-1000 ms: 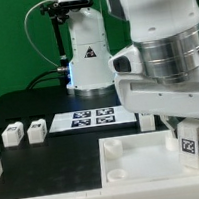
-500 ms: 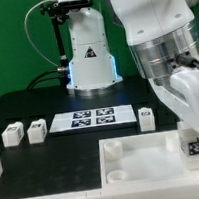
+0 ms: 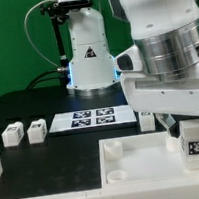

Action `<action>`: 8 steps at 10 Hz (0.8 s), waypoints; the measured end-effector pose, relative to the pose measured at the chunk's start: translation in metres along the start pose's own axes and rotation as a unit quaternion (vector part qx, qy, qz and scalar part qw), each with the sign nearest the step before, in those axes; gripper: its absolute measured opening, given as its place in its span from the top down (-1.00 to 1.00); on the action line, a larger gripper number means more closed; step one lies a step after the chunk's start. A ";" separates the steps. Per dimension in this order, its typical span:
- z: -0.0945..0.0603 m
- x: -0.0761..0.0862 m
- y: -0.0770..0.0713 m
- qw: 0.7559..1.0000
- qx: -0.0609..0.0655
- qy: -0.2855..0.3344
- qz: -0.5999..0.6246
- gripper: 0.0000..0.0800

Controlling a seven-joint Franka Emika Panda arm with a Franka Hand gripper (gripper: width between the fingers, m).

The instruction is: Assemble one leg

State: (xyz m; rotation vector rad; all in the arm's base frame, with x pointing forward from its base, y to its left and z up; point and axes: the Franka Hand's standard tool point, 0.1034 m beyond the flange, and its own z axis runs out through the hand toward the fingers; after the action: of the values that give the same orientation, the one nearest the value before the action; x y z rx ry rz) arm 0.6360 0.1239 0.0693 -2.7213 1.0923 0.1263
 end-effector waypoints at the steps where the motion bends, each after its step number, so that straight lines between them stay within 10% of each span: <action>1: 0.000 0.001 0.001 0.999 0.000 0.000 -0.046 -0.62; 3: 0.000 0.001 0.001 0.988 -0.004 0.002 -0.157 -0.62; 4: -0.004 0.002 -0.001 0.969 -0.030 0.017 -0.246 -0.62; 6: -0.008 0.015 -0.002 0.921 -0.027 0.042 -0.387 -0.62; 8: -0.006 0.011 -0.002 0.930 -0.026 0.039 -0.365 -0.39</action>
Offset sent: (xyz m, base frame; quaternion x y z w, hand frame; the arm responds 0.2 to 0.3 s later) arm 0.0089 -0.0146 0.0143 -0.1608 0.0942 -0.4330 0.8819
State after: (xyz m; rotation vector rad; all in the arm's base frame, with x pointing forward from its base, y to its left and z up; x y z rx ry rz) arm 0.6457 0.1163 0.0738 -2.9938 0.0316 -0.0715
